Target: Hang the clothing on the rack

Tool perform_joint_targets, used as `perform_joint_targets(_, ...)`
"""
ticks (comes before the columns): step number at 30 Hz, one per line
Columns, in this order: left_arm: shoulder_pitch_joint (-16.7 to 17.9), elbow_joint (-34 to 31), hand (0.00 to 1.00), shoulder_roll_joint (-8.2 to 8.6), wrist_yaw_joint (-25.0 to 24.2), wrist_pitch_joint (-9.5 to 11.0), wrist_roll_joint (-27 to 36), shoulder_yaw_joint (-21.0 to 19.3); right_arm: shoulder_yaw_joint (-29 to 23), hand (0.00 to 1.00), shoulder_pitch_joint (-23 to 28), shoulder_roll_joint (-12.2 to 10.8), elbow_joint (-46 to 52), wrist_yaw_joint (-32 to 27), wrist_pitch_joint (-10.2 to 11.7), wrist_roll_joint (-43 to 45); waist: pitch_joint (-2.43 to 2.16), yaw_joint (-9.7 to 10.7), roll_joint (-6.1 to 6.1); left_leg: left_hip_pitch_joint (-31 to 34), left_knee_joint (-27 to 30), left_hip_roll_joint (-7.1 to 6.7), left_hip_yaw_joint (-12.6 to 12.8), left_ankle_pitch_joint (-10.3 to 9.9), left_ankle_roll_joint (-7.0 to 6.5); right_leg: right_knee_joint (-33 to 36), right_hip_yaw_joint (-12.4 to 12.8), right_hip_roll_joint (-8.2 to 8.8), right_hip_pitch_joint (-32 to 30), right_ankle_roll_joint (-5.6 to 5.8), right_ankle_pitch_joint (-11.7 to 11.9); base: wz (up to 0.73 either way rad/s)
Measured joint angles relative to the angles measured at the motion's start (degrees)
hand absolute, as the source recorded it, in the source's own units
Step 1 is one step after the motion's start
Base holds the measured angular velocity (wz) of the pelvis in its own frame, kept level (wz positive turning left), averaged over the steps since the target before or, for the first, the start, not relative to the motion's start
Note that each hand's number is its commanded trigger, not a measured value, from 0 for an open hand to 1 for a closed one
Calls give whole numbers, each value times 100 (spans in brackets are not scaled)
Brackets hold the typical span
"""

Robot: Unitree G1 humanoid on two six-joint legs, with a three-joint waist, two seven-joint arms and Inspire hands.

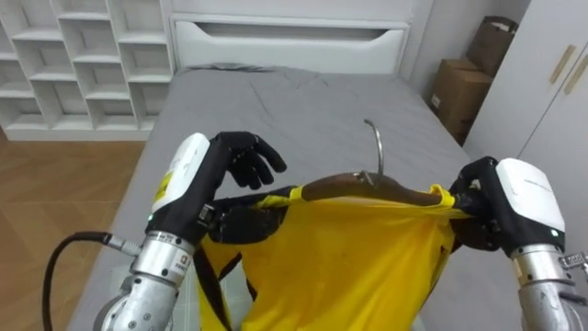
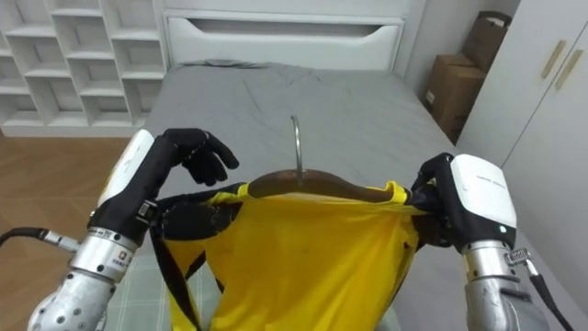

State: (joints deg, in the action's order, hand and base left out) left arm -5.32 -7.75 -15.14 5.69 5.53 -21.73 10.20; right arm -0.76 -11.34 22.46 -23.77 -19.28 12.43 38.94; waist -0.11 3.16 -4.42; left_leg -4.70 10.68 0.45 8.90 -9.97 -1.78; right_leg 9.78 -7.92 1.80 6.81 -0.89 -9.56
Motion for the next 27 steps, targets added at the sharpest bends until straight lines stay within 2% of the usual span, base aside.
perform_joint_targets(6,0,0,0,-3,-2,0,214,-7,-97,100,1,0,-1,-1,-4,-61,3,15,-8,7,-2,-7,35,0,0,-12,27,-32,-8,0,0,-1)
perform_joint_targets(12,34,8,0,-16,21,-2,438,-310,-286,100,156,3,-46,-4,-176,-78,2,23,-8,-23,-3,-8,38,0,0,-10,39,-35,14,0,0,0)
perform_joint_targets(14,85,20,0,-37,63,-4,539,-430,-293,100,291,90,-80,-4,-263,-70,3,26,-8,-33,-19,-10,36,0,0,-9,34,-33,18,0,0,0)
perform_joint_targets(22,278,105,0,-96,161,-6,658,-497,-294,100,345,140,-254,-8,-269,-99,2,109,0,-53,-50,-8,49,0,0,-6,75,-41,17,0,0,-1)
perform_joint_targets(27,448,109,0,-102,290,-5,655,-575,-344,100,346,140,-251,-122,-262,-167,6,133,57,-79,-120,-9,42,-1,-1,-8,79,-52,5,0,0,0)
